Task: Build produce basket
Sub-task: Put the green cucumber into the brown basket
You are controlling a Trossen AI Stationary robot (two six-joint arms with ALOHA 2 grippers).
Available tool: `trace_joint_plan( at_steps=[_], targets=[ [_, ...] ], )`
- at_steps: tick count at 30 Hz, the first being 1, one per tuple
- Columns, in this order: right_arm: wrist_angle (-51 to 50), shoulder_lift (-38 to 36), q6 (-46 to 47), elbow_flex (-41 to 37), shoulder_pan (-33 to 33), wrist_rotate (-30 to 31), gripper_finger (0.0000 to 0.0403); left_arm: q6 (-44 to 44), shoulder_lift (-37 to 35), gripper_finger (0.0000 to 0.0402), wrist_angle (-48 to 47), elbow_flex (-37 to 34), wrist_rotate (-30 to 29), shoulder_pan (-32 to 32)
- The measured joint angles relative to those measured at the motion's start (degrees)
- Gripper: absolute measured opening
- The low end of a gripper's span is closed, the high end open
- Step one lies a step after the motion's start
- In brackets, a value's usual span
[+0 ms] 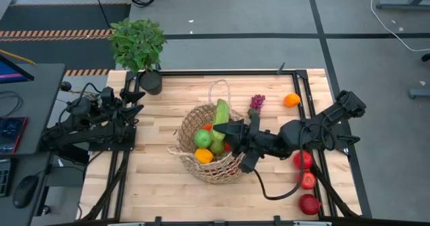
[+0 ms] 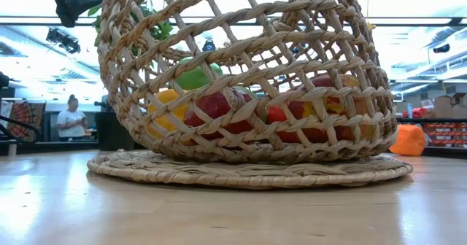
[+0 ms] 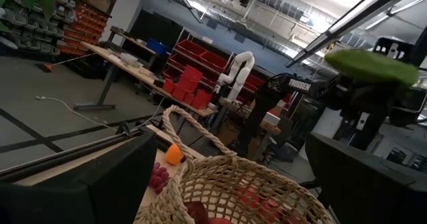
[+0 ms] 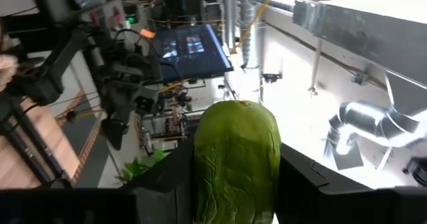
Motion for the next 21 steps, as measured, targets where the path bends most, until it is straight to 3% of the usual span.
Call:
trace_joint_plan(
  at_steps=[5,9,21],
  targets=[
    [1.9,-0.1,0.5,0.0,0.0,0.0,0.0156,0.0,0.0,0.0390,0.0,0.0,0.0,0.0],
    [3.0,-0.1,8.7,0.0,-0.3,-0.1,0.0156,0.0,0.0,0.0390,0.0,0.0,0.0,0.0],
    [2.6,0.0,63.9,0.0,-10.0,1.5,0.0156,0.0,0.0,0.0390,0.0,0.0,0.0,0.0]
  ],
)
